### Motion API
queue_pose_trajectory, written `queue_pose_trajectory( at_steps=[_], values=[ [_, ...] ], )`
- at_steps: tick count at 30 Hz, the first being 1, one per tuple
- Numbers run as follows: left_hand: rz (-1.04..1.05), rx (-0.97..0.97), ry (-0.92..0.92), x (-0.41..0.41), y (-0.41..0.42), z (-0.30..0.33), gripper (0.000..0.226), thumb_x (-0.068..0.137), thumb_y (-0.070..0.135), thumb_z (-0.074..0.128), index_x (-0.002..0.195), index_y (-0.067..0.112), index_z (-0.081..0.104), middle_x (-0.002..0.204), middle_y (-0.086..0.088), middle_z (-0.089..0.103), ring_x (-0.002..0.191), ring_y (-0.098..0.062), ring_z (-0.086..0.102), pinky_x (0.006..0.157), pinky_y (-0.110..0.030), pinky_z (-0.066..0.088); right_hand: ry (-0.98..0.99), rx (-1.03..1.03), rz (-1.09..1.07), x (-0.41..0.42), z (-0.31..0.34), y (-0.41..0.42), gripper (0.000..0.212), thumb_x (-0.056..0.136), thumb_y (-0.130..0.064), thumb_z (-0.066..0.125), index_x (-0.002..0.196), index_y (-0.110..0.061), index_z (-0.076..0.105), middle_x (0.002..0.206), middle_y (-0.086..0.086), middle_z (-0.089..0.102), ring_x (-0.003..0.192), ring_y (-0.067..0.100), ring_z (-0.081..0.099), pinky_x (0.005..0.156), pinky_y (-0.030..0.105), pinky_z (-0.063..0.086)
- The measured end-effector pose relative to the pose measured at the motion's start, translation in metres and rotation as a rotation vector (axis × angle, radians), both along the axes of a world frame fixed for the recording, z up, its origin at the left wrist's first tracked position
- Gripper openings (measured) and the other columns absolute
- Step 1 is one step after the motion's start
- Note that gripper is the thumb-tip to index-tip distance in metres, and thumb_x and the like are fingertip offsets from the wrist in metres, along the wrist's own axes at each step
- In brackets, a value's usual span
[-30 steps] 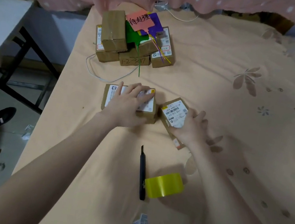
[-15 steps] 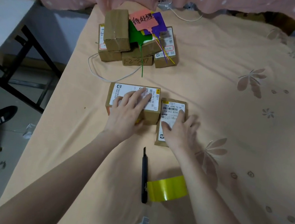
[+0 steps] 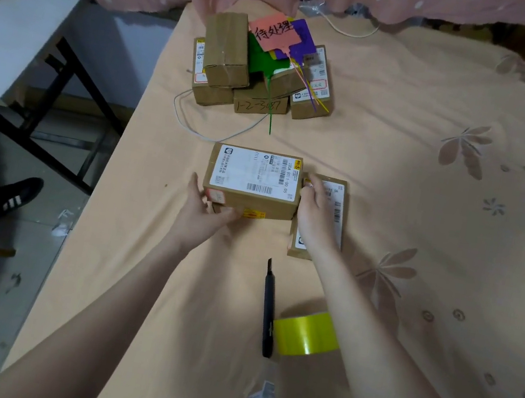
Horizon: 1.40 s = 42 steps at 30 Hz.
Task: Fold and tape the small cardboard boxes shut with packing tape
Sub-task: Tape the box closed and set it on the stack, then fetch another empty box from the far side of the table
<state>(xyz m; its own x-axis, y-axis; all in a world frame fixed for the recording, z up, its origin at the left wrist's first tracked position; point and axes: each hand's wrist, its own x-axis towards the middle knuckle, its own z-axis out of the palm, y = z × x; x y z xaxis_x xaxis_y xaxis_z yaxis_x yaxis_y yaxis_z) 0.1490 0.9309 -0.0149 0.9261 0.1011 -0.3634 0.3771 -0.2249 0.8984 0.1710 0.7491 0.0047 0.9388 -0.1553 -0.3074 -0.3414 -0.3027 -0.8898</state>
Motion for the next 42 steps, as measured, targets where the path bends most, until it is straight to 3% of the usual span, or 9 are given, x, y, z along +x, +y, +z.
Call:
queue_pose_trajectory(
  at_steps=[4,8,14,16,19,21,28,36,42],
  values=[
    [0.001,-0.022,-0.01,0.006,0.0,-0.012,0.064,0.082,0.017,0.072,0.133,0.004,0.036,0.097,0.013,0.05,0.096,-0.002,0.051,0.086,-0.016,0.042,0.004,0.004,0.027,0.001,-0.004,0.003,0.02,0.1,-0.032,0.038,0.11,-0.024,0.054,0.088,-0.022,0.058,0.086,0.003,0.056,0.063,0.015,0.037],
    [0.002,-0.045,0.006,0.015,0.007,-0.009,0.065,0.082,0.02,0.073,0.134,0.017,0.035,0.12,0.009,0.052,0.11,-0.004,0.05,0.075,-0.006,0.04,-0.001,-0.034,0.078,0.0,-0.009,0.004,0.01,0.099,-0.029,0.044,0.106,-0.027,0.05,0.091,-0.024,0.057,0.083,-0.011,0.052,0.061,-0.002,0.036],
    [-0.044,-0.022,-0.015,0.016,0.012,0.003,0.071,0.075,0.013,0.078,0.129,0.03,0.034,0.11,0.024,0.046,0.096,0.021,0.047,0.07,0.006,0.034,-0.013,-0.081,0.037,0.0,0.002,0.0,0.031,0.098,-0.039,0.044,0.109,-0.012,0.054,0.107,0.004,0.065,0.099,0.02,0.059,0.081,0.034,0.045],
    [-0.038,-0.028,-0.013,0.013,0.015,0.015,0.089,0.076,0.017,0.078,0.144,0.029,0.022,0.118,0.026,0.04,0.098,0.022,0.044,0.081,-0.001,0.034,-0.002,-0.056,-0.009,-0.002,0.007,-0.006,0.026,0.096,-0.043,0.045,0.112,-0.023,0.052,0.111,0.0,0.062,0.098,0.018,0.06,0.081,0.033,0.048],
    [-0.021,-0.004,-0.077,0.008,0.015,0.038,0.097,0.082,0.014,0.072,0.152,0.016,0.006,0.13,0.021,0.036,0.099,0.026,0.044,0.065,0.004,0.036,-0.007,-0.112,-0.061,-0.01,0.023,-0.018,0.039,0.095,-0.045,0.045,0.127,-0.024,0.049,0.12,-0.002,0.059,0.095,0.015,0.059,0.082,0.03,0.048],
    [-0.016,0.007,-0.121,0.003,0.012,0.058,0.093,0.083,0.015,0.071,0.152,0.019,0.009,0.148,0.01,0.026,0.112,0.009,0.043,0.061,0.001,0.039,-0.022,-0.148,-0.1,-0.019,0.036,-0.026,0.045,0.095,-0.043,0.046,0.134,-0.021,0.046,0.122,-0.002,0.059,0.092,0.013,0.059,0.077,0.025,0.044],
    [-0.119,0.0,-0.325,-0.028,-0.013,0.122,0.077,0.086,0.024,0.067,0.149,0.025,0.021,0.154,0.009,0.024,0.139,-0.009,0.022,0.102,-0.021,0.026,-0.126,-0.148,-0.26,-0.085,0.092,-0.055,0.045,0.096,-0.038,0.048,0.137,-0.018,0.045,0.134,0.006,0.053,0.119,0.02,0.051,0.09,0.023,0.032],
    [-0.433,-0.055,-0.455,-0.093,-0.116,0.188,0.063,0.089,0.022,0.063,0.145,0.02,0.033,0.148,0.005,0.036,0.137,-0.009,0.031,0.11,-0.026,0.027,-0.276,-0.194,-0.389,-0.185,0.166,-0.117,0.042,0.097,-0.033,0.049,0.136,-0.018,0.047,0.134,0.005,0.052,0.102,0.006,0.046,0.079,0.014,0.028],
    [-0.62,-0.034,-0.602,-0.155,-0.205,0.237,0.061,0.091,0.029,0.06,0.146,0.02,0.032,0.149,0.009,0.035,0.127,0.003,0.031,0.099,-0.012,0.024,-0.39,-0.244,-0.452,-0.258,0.214,-0.189,0.039,0.097,-0.032,0.05,0.132,-0.016,0.051,0.129,0.008,0.057,0.104,0.006,0.049,0.077,0.009,0.029]
  ],
)
